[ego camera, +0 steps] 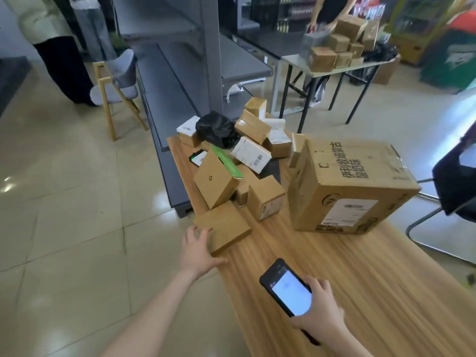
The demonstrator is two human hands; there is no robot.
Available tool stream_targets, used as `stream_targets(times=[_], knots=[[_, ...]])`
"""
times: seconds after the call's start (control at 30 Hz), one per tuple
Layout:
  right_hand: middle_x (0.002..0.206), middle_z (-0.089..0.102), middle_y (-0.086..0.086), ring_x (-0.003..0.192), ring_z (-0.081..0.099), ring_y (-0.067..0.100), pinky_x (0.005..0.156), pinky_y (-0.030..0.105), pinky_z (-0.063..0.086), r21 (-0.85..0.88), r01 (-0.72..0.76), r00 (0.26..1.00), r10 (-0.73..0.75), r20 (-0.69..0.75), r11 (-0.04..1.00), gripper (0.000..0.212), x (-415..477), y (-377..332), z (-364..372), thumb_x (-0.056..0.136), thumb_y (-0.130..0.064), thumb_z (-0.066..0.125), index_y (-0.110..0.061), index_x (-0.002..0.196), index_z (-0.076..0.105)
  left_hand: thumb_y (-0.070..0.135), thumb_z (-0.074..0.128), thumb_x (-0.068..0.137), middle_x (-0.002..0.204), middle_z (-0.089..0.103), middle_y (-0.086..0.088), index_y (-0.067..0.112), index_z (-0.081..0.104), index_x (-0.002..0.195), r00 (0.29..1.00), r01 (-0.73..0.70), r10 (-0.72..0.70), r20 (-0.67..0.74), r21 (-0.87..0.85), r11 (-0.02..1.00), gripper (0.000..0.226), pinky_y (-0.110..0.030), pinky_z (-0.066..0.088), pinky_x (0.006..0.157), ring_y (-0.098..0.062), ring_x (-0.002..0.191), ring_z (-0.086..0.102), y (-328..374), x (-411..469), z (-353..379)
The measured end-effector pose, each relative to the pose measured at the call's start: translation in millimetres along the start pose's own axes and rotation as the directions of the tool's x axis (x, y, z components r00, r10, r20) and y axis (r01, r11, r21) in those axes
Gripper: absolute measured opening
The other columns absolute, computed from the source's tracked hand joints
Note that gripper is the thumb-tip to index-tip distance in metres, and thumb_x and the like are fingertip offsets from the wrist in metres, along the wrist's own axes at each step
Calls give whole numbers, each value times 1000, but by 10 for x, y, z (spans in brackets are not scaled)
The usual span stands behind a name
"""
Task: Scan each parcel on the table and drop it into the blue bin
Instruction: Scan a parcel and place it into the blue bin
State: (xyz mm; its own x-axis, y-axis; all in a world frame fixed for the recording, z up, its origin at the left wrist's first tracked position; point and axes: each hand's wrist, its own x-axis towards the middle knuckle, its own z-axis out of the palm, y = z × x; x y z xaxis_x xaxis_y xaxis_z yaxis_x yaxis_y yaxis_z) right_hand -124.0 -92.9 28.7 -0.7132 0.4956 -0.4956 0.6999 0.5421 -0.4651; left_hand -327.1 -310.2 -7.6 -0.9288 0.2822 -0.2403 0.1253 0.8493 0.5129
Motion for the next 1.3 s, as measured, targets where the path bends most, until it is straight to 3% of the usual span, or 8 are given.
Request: stream_targets(times=[0.23,0.43,0.67,0.8,0.9,1.0,1.1,1.3], knots=[[112,28,-13,92,45,5,91,33,33,-1,-61,998,61,13,998,100,201,12,39,52,-34,76,-38,139,27,56,85,55,158,-12,-8,35,13,151,986,-6,-24,167,174,985,121,-50,12,121,-33,147,-14,-11,655,81],[116,28,-13,97,46,6,95,34,31,16,-96,995,95,23,995,103,246,129,39,50,-37,77,-36,140,28,54,80,57,154,4,-12,37,18,148,987,-50,3,164,281,958,111,-48,29,115,-38,143,6,-23,610,284],[115,31,-12,94,45,5,98,37,36,47,-89,996,90,-18,995,100,150,219,-34,52,-35,78,-35,140,30,62,70,61,152,6,-9,41,15,148,940,-237,132,314,324,916,105,-43,33,113,-34,142,4,306,215,491],[116,30,-14,94,44,4,98,37,33,49,-94,995,96,-31,994,99,55,368,-124,52,-34,76,-37,139,30,76,54,62,145,26,-9,48,18,145,904,-276,170,393,229,934,95,-41,39,106,-34,134,28,455,137,456],[115,30,-15,94,46,3,99,37,34,60,-111,992,114,-52,992,99,-14,480,-190,51,-34,75,-38,139,30,74,44,76,130,51,-4,44,25,145,853,-345,269,448,97,934,78,-36,48,94,-26,112,55,476,160,321],[115,30,-15,96,45,4,101,38,33,77,-122,990,127,-67,990,99,-22,507,-226,52,-32,75,-36,140,29,48,36,96,127,60,-2,36,29,146,858,-442,394,330,80,894,52,-34,48,92,-21,107,59,481,191,211],[116,30,-13,98,45,6,102,38,32,95,-123,988,131,-86,988,99,-24,494,-235,55,-31,76,-33,141,29,34,30,103,127,49,3,39,24,148,865,-496,483,136,83,865,45,-34,51,88,-19,106,56,557,155,191],[111,30,-14,94,45,5,93,32,30,116,-90,988,103,-112,989,97,-24,400,-189,56,-28,78,-35,140,30,56,41,96,139,34,-1,41,10,151,864,-502,473,174,226,835,66,-32,52,92,-20,123,45,548,125,329]])
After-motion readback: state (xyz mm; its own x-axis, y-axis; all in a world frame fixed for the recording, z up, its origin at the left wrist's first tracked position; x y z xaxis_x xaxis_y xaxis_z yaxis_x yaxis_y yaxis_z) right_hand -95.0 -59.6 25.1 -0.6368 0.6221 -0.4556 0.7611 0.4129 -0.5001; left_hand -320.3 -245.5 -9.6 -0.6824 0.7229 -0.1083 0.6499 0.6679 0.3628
